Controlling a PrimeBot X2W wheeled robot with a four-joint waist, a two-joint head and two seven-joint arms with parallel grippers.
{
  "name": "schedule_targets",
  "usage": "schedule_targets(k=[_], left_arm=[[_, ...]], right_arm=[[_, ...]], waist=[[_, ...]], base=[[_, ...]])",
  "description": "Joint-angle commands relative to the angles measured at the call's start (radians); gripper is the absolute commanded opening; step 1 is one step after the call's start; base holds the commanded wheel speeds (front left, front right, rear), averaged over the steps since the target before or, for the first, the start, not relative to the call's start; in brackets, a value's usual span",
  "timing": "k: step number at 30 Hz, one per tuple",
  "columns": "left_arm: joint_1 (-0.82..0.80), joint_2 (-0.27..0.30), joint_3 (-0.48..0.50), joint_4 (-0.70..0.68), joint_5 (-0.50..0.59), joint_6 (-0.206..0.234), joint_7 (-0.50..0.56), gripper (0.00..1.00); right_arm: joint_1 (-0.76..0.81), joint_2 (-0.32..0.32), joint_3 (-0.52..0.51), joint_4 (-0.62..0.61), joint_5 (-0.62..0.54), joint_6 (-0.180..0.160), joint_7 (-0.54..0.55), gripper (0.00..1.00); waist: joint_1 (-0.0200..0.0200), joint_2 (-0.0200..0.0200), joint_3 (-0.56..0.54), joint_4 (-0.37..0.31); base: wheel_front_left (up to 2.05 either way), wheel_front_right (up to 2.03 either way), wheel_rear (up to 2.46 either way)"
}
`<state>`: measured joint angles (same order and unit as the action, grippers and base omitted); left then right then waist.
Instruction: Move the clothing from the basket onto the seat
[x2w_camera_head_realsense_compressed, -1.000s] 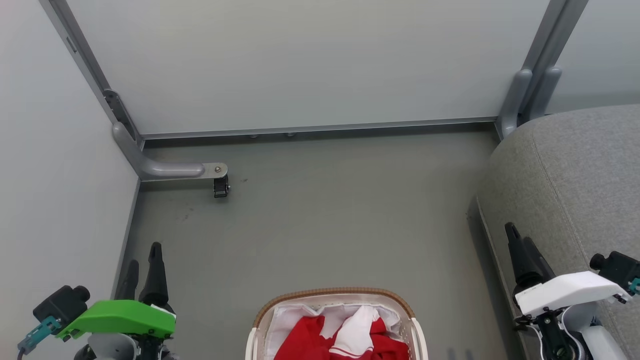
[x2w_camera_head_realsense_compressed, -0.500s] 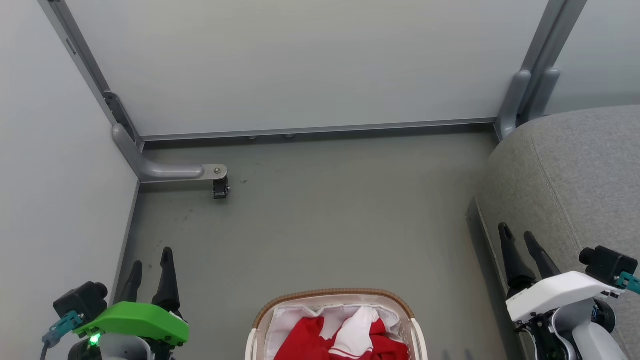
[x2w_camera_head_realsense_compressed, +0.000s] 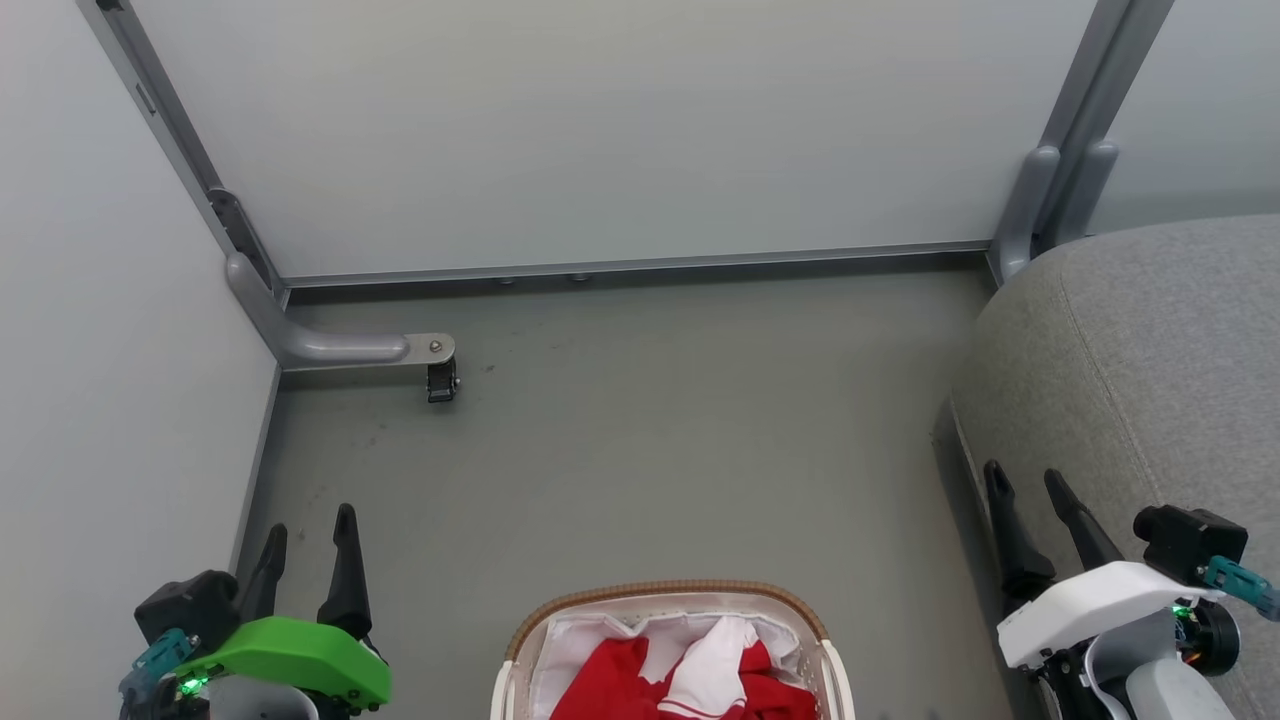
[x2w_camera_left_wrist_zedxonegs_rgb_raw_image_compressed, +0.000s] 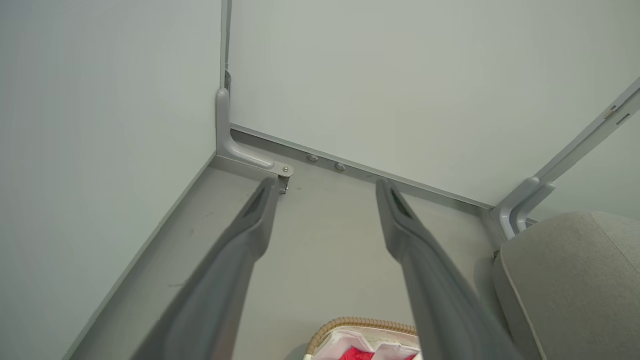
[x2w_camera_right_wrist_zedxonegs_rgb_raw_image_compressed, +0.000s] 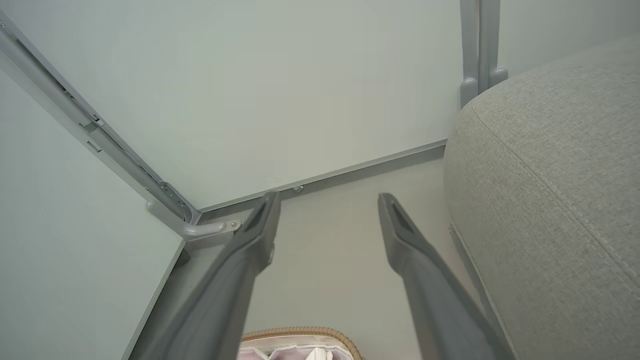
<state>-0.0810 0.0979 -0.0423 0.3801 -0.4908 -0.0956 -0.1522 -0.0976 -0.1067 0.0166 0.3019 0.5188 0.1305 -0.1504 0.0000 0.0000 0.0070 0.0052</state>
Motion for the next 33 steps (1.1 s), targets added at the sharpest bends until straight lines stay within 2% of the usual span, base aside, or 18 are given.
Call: schedule_targets(k=[1,11,19,29,33], left_arm=[[0.004,0.002,-0.003,-0.006,0.028,-0.002,-0.009,1.0],[-0.009,0.006,-0.02,0.004,0.131,-0.012,-0.033,1.0],[-0.009,0.003,-0.022,-0.047,0.212,0.002,-0.051,1.0],[-0.004,0.002,-0.013,-0.07,0.294,-0.001,-0.072,1.0],[-0.011,-0.004,-0.041,-0.045,0.322,-0.014,-0.079,1.0]], right_arm=[[0.0,-0.005,0.004,-0.002,-0.025,0.0,-0.011,1.0],[0.008,-0.006,0.008,0.007,-0.124,0.0,-0.034,1.0],[0.001,-0.002,-0.004,0.014,-0.213,0.0,-0.053,1.0],[0.006,0.012,-0.03,-0.081,-0.296,0.0,-0.074,1.0],[0.004,0.015,-0.027,-0.087,-0.325,0.0,-0.082,1.0]], waist=[[0.0,0.0,0.0,-0.001],[0.0,0.0,0.002,-0.006],[0.0,0.0,0.005,-0.011],[0.0,0.0,0.004,-0.011],[0.0,0.0,0.019,-0.013]], base=[[0.0,0.0,0.0],[0.0,0.0,0.0],[0.0,0.0,0.0],[0.0,0.0,0.0],[0.0,0.0,0.0]])
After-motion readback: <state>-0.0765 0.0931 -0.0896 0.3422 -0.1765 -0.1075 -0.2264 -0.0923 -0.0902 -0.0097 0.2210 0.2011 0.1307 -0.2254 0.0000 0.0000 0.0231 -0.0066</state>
